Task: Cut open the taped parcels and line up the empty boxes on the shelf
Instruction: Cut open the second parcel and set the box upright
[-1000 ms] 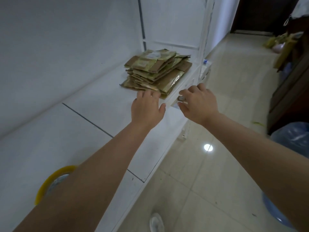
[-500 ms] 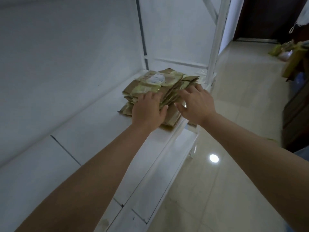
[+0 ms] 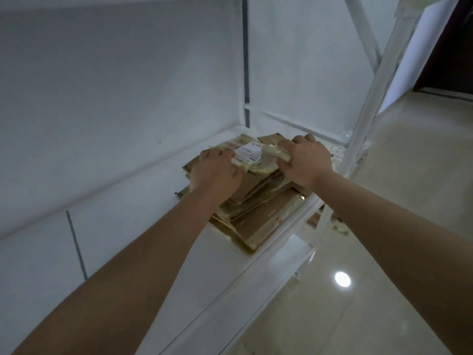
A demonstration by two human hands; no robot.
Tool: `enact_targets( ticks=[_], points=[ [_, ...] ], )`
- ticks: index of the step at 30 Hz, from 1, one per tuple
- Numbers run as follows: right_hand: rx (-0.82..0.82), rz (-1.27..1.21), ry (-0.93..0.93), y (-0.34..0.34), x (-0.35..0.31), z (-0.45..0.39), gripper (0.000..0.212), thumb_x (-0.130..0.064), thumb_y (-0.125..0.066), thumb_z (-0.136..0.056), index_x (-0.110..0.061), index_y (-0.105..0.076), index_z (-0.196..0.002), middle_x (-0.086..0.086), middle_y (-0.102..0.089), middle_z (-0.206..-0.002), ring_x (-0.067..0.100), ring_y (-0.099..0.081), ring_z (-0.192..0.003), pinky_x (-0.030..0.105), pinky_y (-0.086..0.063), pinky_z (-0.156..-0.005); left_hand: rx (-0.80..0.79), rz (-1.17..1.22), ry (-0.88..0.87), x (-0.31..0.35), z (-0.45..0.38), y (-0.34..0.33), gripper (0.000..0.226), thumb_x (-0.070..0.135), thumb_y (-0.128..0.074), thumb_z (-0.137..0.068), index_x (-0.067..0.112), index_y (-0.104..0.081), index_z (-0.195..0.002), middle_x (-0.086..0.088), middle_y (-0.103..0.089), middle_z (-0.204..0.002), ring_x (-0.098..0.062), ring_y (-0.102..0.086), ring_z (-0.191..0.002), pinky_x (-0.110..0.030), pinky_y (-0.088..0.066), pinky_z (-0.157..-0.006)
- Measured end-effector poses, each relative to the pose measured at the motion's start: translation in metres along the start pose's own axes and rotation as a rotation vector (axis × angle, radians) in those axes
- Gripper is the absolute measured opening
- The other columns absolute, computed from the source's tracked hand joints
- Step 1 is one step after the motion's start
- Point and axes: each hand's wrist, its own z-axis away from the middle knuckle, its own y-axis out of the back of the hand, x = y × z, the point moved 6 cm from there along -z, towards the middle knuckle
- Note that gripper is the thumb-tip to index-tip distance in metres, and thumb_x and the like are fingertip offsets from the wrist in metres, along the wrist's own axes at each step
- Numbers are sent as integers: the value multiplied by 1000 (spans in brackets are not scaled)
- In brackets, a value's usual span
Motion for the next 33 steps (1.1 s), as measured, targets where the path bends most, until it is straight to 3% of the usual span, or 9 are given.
enact_targets(
  ticks=[7, 12, 15, 20, 24, 26, 30, 33],
  points=[
    [-125, -28, 147, -27, 0, -53, 51, -43, -39, -100, -25, -39, -147, 10, -54, -135, 31, -41, -127, 42, -43, -98, -17, -77, 244, -14, -3, -25, 62, 57, -36, -97, 14, -41, -141, -11, -44, -141, -31, -37, -130, -43, -42, -99],
    [-281, -252, 8, -56, 7, -74, 65, -59, -33, -98, -15, -40, -146, 17, -46, -145, 39, -40, -132, 48, -39, -106, -63, -39, 444, -24, 13, -41, 82, 70, -29, -92, 7, -37, -143, -14, -38, -143, -32, -39, -128, -43, -41, -101],
    [-330, -328, -25, -60, 6, -76, 65, -59, -31, -99, -15, -43, -146, 17, -45, -146, 39, -41, -131, 46, -35, -107, -94, 45, 542, -28, 18, -50, 94, 77, -29, -88, 2, -33, -145, -15, -32, -147, -33, -36, -131, -45, -43, -102],
    [-286, -483, -64, -56, 9, -82, 64, -63, -41, -89, -13, -61, -124, 10, -66, -113, 33, -61, -105, 45, -49, -93, -67, 249, 631, -36, 21, -63, 99, 79, -38, -83, 4, -27, -146, -16, -33, -149, -34, -33, -137, -48, -43, -104],
    [-285, -590, -131, -52, 10, -81, 72, -61, -50, -89, -5, -44, -133, 12, -57, -127, 33, -57, -112, 42, -49, -89, -28, 422, 600, -35, 17, -64, 93, 73, -37, -87, 4, -26, -147, -15, -39, -148, -34, -41, -134, -49, -43, -104],
    [-255, -609, -160, -49, 8, -82, 64, -56, -50, -93, -4, -43, -129, 11, -56, -118, 31, -57, -106, 38, -46, -81, -4, 483, 573, -36, 14, -63, 91, 73, -34, -88, 3, -27, -147, -16, -39, -148, -35, -44, -131, -50, -44, -103],
    [-132, -642, -156, -32, 0, -88, 45, -49, -46, -96, -8, -62, -101, 8, -66, -97, 23, -58, -76, 31, -41, -61, 30, 597, 539, -39, 19, -61, 101, 81, -21, -81, 6, -26, -147, -20, -34, -147, -39, -42, -132, -52, -40, -106],
    [-63, -699, -159, -12, -5, -87, 32, -41, -52, -97, -16, -61, -80, 2, -63, -81, 23, -60, -77, 33, -47, -68, 79, 697, 494, -42, 24, -54, 110, 90, -13, -67, 18, -26, -148, -18, -35, -146, -38, -44, -131, -53, -41, -105]
  ],
)
